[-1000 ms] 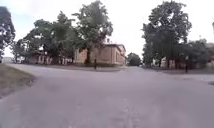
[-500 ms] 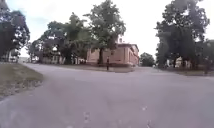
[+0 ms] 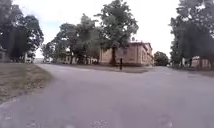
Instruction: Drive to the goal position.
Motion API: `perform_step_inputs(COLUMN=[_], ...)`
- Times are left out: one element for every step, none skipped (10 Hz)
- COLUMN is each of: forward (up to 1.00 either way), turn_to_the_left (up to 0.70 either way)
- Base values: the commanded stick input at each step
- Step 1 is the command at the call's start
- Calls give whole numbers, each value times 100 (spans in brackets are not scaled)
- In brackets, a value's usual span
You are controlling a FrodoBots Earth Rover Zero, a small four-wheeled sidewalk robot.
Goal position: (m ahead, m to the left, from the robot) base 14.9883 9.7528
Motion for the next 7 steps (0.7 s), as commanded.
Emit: perform_step_inputs(forward=[85,85,85,85,85,85,85], turn_to_the_left=[19,0,-21,-34,-34,-34,-34])
